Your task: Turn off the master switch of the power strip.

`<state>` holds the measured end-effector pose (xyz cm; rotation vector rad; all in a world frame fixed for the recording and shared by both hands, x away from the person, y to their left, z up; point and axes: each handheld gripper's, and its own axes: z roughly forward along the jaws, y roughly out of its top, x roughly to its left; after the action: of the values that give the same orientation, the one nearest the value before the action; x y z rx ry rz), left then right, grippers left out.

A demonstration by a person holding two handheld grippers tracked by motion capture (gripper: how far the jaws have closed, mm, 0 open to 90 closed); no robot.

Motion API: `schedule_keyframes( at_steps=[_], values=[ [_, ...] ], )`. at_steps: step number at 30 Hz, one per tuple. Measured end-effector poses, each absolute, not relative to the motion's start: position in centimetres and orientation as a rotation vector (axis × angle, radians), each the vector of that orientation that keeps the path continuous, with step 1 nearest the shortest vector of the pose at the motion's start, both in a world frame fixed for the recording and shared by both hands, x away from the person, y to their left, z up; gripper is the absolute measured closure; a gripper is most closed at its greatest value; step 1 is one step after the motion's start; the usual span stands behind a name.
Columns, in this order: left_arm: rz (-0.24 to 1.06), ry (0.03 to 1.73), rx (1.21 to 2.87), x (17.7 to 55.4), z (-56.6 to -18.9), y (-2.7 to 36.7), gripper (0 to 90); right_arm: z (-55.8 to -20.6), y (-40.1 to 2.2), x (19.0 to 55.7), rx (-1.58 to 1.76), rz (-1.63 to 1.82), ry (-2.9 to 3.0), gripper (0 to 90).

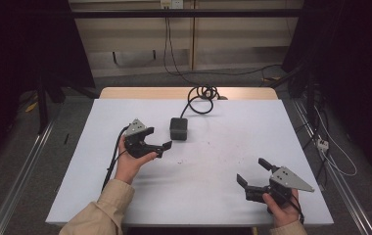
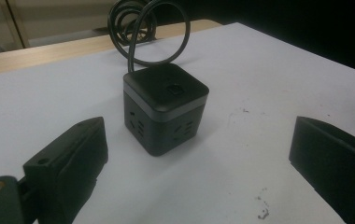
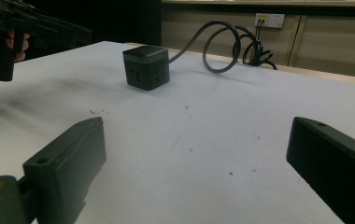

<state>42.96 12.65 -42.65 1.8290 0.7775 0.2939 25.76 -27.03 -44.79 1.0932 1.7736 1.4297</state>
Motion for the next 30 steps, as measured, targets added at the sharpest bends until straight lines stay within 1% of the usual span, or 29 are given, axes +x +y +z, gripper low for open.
schedule_keyframes(
  at_steps=[14,30],
  values=[
    [0.300,0.779,1.865,43.9,-42.3,11.5,5.2,-44.8,-27.1,25.8,1.086,1.428,1.776,4.4],
    [0.299,0.771,1.864,44.6,-41.8,10.9,8.6,-44.8,-27.1,25.8,1.083,1.433,1.777,4.4]
  ],
)
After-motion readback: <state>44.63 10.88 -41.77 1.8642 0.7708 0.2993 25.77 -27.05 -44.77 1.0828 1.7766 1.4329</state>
